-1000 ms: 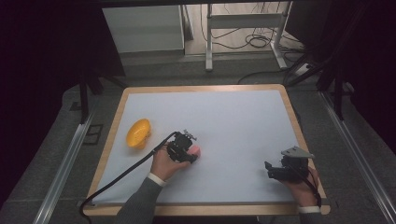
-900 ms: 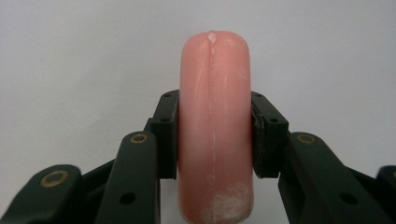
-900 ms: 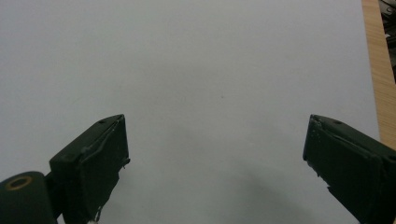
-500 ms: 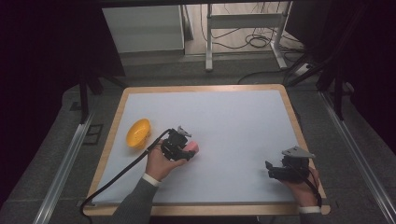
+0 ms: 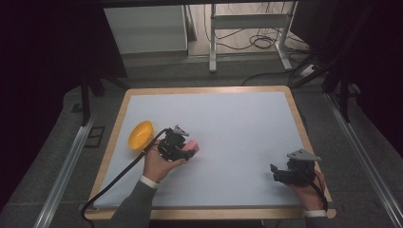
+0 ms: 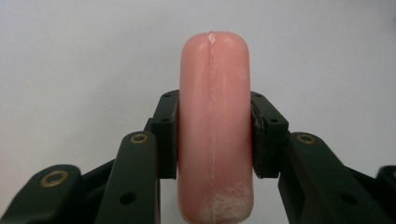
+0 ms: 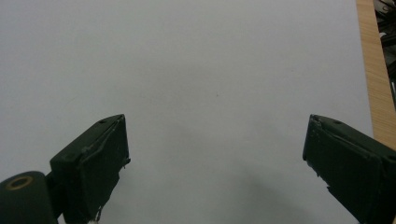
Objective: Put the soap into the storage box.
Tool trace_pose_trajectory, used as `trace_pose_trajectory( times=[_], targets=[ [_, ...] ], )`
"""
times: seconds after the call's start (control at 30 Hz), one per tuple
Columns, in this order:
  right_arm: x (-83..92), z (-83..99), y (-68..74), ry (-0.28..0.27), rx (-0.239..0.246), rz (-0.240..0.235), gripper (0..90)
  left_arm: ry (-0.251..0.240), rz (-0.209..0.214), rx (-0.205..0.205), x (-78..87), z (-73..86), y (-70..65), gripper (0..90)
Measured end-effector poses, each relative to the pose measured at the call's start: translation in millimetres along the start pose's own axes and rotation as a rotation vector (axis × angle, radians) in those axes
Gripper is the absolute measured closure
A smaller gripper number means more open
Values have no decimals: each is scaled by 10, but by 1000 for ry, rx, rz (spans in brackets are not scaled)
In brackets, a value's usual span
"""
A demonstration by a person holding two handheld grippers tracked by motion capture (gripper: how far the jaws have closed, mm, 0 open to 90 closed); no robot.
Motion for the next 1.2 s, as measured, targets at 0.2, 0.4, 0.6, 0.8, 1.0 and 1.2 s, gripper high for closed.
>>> trace_pose_trajectory(
  times=[0.2,0.4,0.6,0.8,1.0,1.2],
  targets=[
    [1,3,-3,1,1,2,67,-8,-12,7,60,-2,56,602],
    [2,5,-6,1,1,4,68,-21,-22,16,108,2,103,602],
    [-4,6,-4,5,5,5,68,-51,-28,18,152,-3,122,602],
    [4,5,-7,3,5,7,68,-54,-35,21,181,-11,163,602],
    [7,4,-8,2,5,7,68,-45,-44,33,215,-14,220,602],
    [9,-1,6,-8,17,-4,68,-49,-60,47,260,0,297,602]
  ],
)
Point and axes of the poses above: each handheld gripper's, and its own axes: x roughly backward along the jaws, z roughly out of its underside, y roughly to its left, the point moved 1 cm from there along -x, roughly forward along the jaws, and after that the axes turned 6 degrees about -z, right-handed, at the moved point
